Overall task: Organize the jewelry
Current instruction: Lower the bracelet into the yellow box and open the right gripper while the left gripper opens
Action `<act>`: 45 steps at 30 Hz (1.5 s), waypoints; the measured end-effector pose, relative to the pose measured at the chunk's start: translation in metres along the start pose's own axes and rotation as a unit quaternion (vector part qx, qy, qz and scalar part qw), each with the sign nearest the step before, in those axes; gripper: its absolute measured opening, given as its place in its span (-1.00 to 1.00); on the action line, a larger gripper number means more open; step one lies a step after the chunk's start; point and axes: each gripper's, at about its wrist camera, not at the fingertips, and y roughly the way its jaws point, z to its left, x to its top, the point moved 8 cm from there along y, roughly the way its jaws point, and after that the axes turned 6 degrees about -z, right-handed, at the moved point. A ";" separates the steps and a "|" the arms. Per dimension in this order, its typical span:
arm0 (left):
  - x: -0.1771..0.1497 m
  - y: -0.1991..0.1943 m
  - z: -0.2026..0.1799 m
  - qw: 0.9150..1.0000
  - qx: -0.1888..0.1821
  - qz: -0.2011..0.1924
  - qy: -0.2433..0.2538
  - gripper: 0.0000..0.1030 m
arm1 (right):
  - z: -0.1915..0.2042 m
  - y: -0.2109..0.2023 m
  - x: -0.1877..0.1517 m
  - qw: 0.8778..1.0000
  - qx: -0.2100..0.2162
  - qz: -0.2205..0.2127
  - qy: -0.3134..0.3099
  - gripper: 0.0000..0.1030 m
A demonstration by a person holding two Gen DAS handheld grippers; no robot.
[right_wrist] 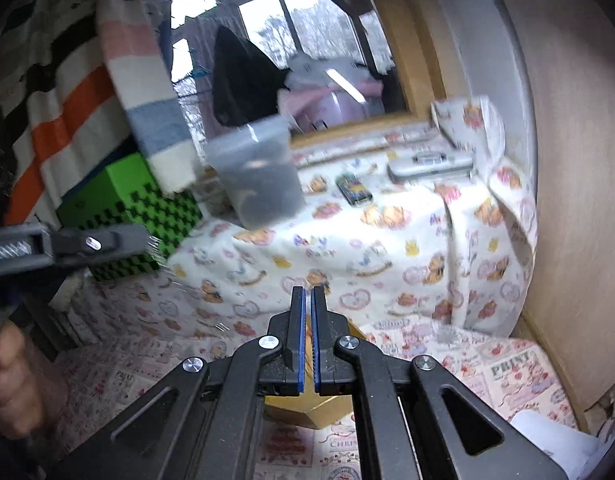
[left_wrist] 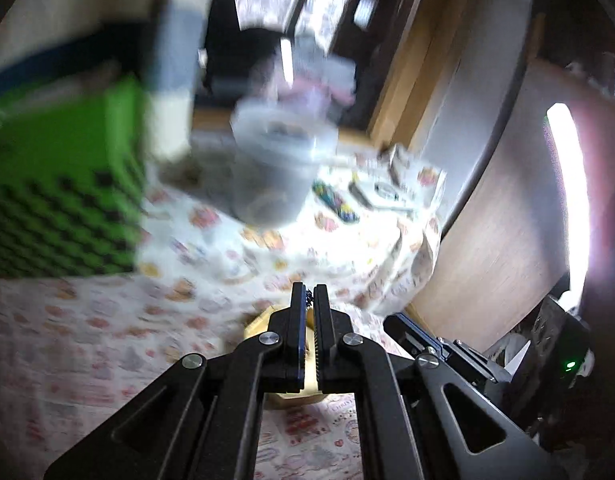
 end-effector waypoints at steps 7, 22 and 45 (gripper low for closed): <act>-0.038 0.055 0.002 0.999 0.003 0.050 0.004 -0.95 | -0.021 0.022 -0.018 0.997 0.005 0.058 0.041 -0.94; -0.072 0.058 0.027 0.994 0.093 0.048 0.025 -0.32 | -0.025 0.026 -0.023 0.997 -0.013 0.068 0.039 -0.93; -0.072 -0.078 0.106 0.966 0.232 -0.109 0.043 0.75 | 0.038 0.008 -0.030 0.999 0.023 0.014 -0.031 0.32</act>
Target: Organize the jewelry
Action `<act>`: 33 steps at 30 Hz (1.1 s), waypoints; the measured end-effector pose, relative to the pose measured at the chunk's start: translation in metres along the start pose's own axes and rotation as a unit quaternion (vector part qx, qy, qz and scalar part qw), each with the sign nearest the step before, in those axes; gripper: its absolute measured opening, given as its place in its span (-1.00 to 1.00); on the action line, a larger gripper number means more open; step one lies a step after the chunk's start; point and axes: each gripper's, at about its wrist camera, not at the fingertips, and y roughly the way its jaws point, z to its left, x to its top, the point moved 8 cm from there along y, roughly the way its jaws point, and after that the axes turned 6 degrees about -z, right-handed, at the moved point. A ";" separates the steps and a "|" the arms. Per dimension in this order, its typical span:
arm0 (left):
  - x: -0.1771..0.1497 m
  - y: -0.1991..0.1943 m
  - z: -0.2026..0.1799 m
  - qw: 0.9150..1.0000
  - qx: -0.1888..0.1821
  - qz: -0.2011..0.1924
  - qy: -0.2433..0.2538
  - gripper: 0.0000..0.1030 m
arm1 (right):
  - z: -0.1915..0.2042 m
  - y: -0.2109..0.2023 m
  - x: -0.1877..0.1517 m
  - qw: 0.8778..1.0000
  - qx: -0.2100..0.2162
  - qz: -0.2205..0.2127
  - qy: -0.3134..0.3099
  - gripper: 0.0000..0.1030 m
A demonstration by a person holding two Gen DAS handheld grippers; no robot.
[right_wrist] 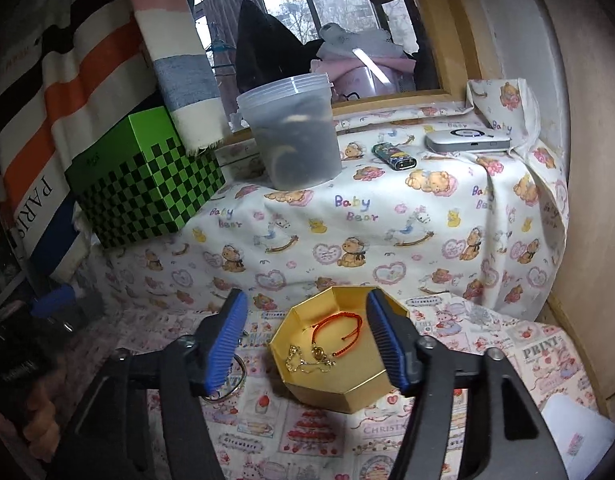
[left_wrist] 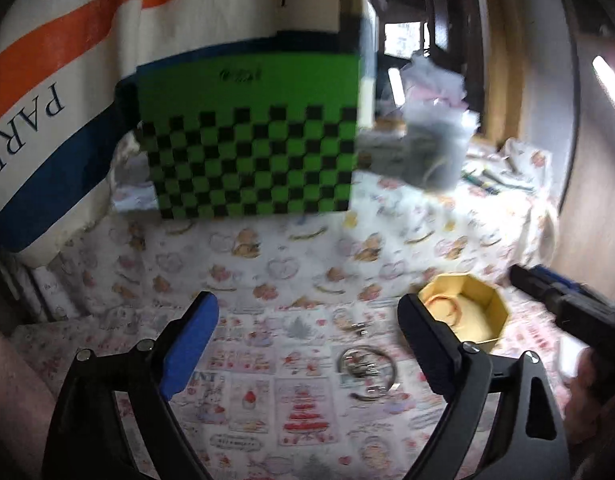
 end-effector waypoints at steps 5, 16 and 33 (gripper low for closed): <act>-0.005 0.007 0.020 0.998 0.039 -0.010 -0.039 0.88 | -0.001 0.003 -0.003 1.000 -0.010 0.001 -0.006 0.43; -0.013 0.018 0.013 0.999 0.015 -0.009 -0.034 0.99 | -0.002 0.006 -0.006 0.999 -0.027 0.000 -0.020 0.52; -0.084 0.088 -0.043 0.974 -0.116 0.182 -0.072 -0.40 | -0.014 0.013 -0.009 0.999 -0.036 0.018 -0.002 0.52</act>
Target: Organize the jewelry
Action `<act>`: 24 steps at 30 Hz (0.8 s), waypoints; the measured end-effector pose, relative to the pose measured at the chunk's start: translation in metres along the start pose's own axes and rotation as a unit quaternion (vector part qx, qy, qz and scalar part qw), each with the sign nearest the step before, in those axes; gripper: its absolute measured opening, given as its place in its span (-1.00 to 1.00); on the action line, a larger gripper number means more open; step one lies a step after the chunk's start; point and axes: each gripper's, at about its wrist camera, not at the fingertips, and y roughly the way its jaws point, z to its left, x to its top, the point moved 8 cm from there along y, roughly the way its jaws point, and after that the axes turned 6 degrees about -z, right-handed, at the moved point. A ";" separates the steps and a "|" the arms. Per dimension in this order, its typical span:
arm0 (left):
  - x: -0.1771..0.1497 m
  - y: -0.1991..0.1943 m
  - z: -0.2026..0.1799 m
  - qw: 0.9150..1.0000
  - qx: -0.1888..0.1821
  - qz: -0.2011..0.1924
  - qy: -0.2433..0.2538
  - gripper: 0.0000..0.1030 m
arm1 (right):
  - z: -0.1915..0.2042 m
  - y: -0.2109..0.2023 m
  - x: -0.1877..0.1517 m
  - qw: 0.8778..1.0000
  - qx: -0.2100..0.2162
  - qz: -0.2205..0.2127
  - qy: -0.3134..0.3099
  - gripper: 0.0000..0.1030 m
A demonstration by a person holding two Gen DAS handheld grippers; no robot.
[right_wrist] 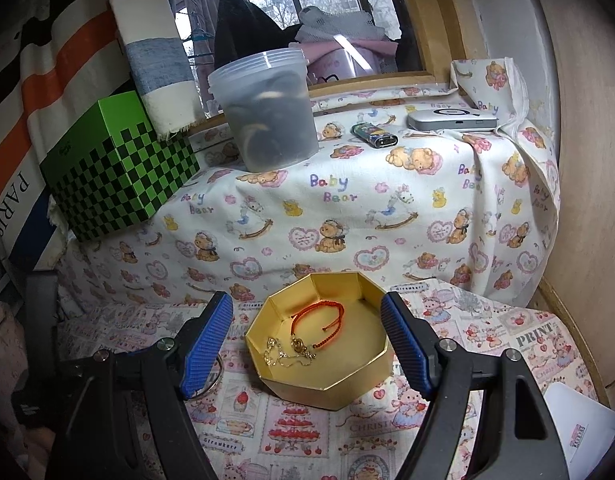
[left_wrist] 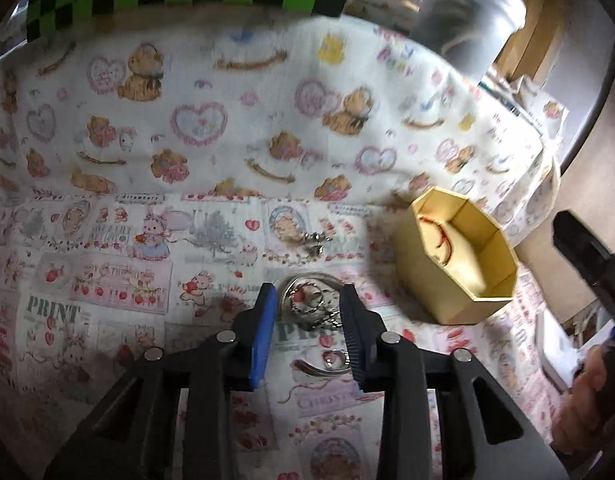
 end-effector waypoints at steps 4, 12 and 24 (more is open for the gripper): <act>-0.005 0.006 -0.006 1.000 -0.002 0.010 0.009 -0.56 | 0.000 0.001 0.000 1.000 -0.001 0.002 -0.001 0.52; -0.003 0.000 -0.008 1.000 -0.024 0.008 0.000 -0.87 | -0.003 0.000 0.000 1.000 -0.002 0.001 0.002 0.52; 0.022 -0.066 0.009 0.998 0.026 -0.061 0.006 -0.87 | 0.019 -0.006 -0.002 0.999 0.031 0.003 -0.021 0.52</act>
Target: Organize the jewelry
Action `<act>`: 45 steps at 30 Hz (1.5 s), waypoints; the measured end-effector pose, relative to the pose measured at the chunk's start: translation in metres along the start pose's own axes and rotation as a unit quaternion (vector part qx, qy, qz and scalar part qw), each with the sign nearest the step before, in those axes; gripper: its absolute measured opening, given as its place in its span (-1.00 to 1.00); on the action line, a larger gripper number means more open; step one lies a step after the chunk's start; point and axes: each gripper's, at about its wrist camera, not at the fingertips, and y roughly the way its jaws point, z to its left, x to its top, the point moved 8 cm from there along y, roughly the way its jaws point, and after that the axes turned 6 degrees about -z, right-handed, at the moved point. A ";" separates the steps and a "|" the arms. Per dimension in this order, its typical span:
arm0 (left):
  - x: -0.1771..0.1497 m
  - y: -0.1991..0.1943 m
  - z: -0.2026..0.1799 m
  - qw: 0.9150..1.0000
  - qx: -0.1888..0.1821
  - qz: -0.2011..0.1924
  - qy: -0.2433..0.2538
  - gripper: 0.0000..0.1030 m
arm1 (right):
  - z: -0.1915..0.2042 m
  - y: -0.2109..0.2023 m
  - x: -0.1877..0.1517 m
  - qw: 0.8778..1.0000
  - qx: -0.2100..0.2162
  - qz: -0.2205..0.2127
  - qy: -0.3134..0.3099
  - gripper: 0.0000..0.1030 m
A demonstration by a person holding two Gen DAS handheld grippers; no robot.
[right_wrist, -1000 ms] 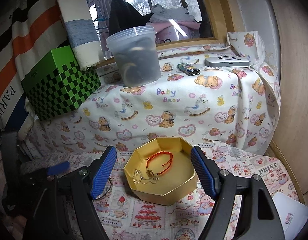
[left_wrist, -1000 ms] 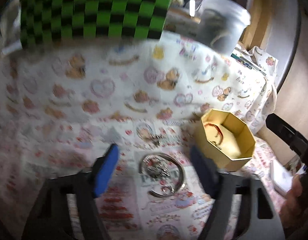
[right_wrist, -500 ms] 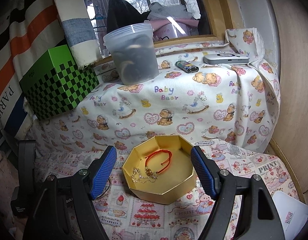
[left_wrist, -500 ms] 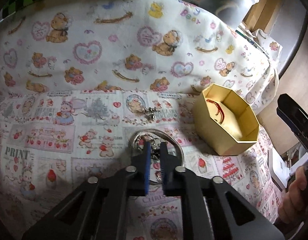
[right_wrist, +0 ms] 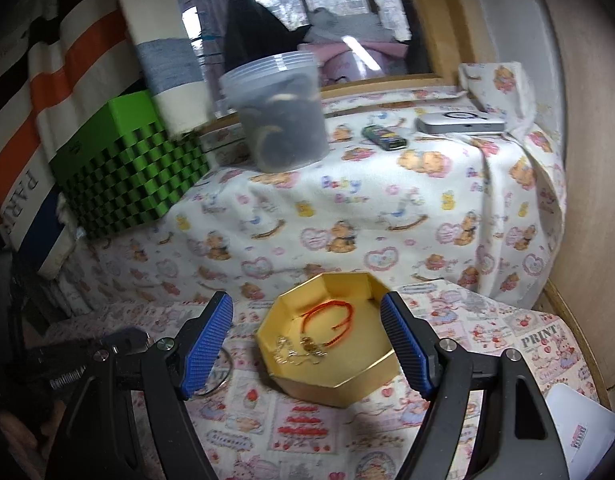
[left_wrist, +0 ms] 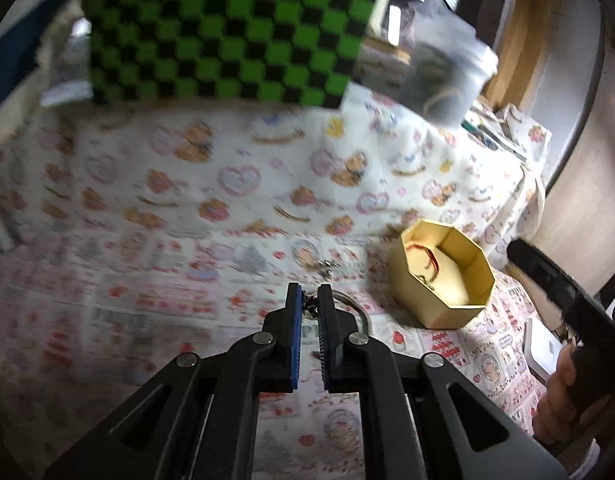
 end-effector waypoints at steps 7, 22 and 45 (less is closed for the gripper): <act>0.010 -0.014 0.038 0.999 0.044 -0.024 -0.017 -0.87 | 0.056 0.006 -0.007 0.995 0.078 0.041 -0.038 0.22; 0.005 0.000 0.076 0.995 0.071 -0.008 -0.067 -0.87 | 0.119 0.095 -0.066 0.970 0.078 0.202 -0.111 -0.66; 0.012 -0.009 0.089 0.993 0.065 -0.021 -0.094 -0.87 | 0.131 0.092 -0.074 0.966 0.076 0.201 -0.141 -0.90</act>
